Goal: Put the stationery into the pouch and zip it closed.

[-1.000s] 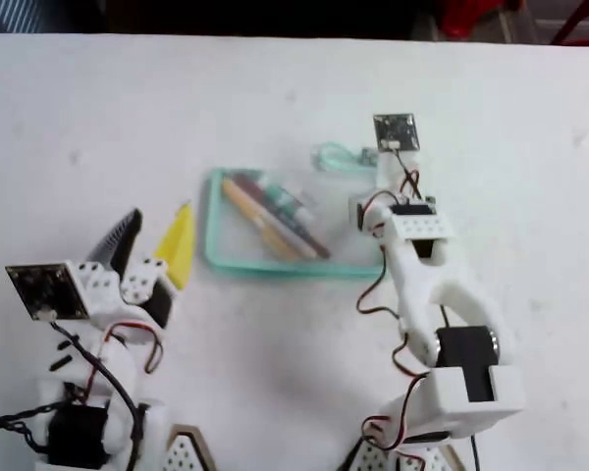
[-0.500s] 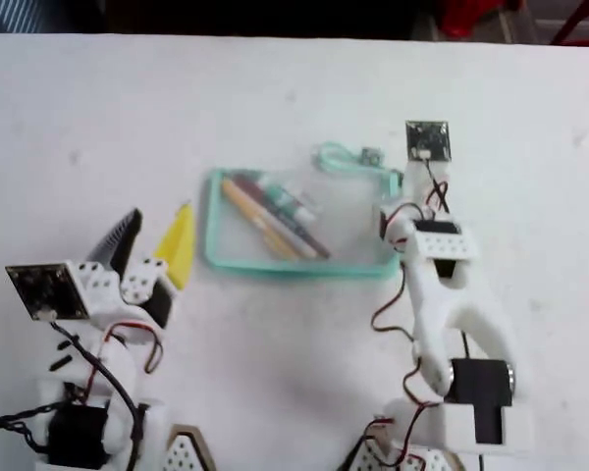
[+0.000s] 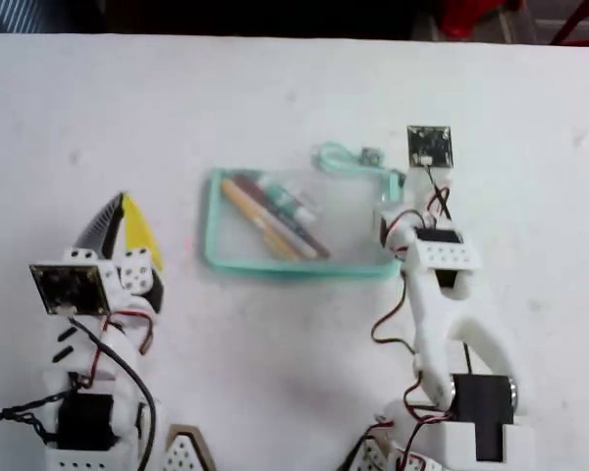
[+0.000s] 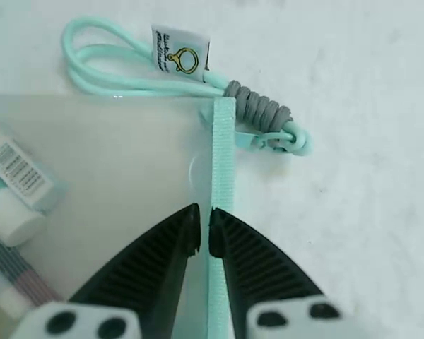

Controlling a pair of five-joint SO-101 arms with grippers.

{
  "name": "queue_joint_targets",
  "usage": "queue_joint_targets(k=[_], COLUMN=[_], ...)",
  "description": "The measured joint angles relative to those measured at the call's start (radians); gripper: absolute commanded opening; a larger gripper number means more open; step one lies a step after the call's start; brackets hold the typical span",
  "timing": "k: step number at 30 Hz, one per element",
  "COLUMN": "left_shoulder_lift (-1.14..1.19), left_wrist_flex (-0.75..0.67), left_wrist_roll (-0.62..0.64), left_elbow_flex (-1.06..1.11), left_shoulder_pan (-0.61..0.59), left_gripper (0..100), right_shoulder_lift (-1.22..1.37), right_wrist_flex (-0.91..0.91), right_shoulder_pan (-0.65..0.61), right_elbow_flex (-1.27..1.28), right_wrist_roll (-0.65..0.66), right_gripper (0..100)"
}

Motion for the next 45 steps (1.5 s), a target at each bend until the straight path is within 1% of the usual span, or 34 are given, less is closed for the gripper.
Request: queue_joint_targets(k=[1,6,9,14,23,26,29,33,36,40,43,45], left_shoulder_lift=[0.000,-0.003,-0.003,0.190,0.687,0.839,0.922,0.931,0.933,0.918,0.893,0.878], left_wrist_flex=[-0.009,-0.014,0.028,0.127,0.341,0.399,0.430,0.433,0.417,0.342,0.265,0.204], left_wrist_roll=[-0.015,-0.193,-0.249,-0.262,-0.262,-0.262,-0.262,-0.262,-0.262,-0.262,-0.262,-0.245], left_elbow_flex=[0.003,0.005,0.003,-0.126,-0.535,-0.611,-0.634,-0.623,-0.566,-0.474,-0.390,-0.324], left_shoulder_pan=[0.000,0.041,0.063,0.063,0.063,0.063,0.063,0.064,0.071,0.069,0.072,0.074], left_gripper=[2,2,2,2,2,2,2,2,2,2,2,2], right_shoulder_lift=[-0.005,-0.054,-0.086,-0.123,-0.124,-0.124,-0.126,-0.130,-0.130,-0.130,-0.132,-0.132], right_wrist_flex=[0.000,0.000,0.000,0.000,0.000,0.000,0.000,0.000,0.000,0.000,0.000,0.000], right_shoulder_pan=[-0.005,-0.051,-0.072,-0.087,0.014,0.021,0.026,0.038,0.031,-0.035,-0.101,-0.117], right_elbow_flex=[0.000,0.009,0.043,0.051,0.092,0.107,0.123,0.130,0.130,0.130,0.133,0.146], right_wrist_roll=[0.000,0.000,0.000,0.000,0.000,0.000,0.000,0.000,0.000,0.000,0.000,0.000], right_gripper=[1.7,1.7,1.7,1.7,1.7,1.7,1.7,1.7,1.9,2.1,2.1,2.0])
